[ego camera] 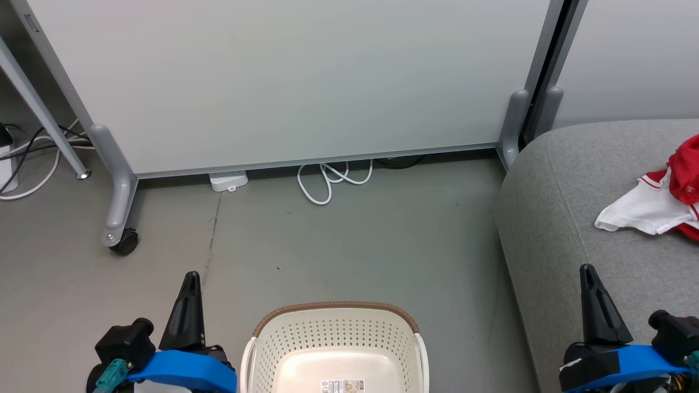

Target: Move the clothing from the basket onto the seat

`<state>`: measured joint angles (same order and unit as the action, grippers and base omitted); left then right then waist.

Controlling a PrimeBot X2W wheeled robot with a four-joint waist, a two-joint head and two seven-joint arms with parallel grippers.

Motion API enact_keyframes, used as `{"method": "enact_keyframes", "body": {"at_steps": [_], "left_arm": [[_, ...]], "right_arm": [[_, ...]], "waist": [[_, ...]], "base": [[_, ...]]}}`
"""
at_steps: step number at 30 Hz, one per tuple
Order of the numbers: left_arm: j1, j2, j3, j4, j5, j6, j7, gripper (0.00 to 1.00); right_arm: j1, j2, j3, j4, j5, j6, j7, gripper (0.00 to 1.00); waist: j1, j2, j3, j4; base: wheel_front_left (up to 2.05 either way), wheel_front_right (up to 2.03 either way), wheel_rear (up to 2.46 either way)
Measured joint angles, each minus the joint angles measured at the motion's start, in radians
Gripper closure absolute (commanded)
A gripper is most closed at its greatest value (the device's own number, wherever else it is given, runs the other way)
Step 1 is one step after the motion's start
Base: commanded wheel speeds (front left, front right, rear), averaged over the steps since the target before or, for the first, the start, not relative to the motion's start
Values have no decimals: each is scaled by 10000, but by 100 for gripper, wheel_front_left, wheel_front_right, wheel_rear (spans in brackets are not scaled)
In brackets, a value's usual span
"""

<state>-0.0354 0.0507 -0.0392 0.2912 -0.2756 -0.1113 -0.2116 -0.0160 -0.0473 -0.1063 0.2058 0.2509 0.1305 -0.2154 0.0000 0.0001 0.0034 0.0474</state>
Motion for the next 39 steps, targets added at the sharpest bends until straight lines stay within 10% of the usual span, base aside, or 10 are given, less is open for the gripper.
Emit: {"method": "enact_keyframes", "body": {"at_steps": [39], "left_arm": [[-257,-2,675,-207,-6132,-44,1478,100]], "right_arm": [[-284,2,-4,146,6230,-2,1488,100]], "waist": [[0,0,0,-158]], "base": [[0,0,0]]}}
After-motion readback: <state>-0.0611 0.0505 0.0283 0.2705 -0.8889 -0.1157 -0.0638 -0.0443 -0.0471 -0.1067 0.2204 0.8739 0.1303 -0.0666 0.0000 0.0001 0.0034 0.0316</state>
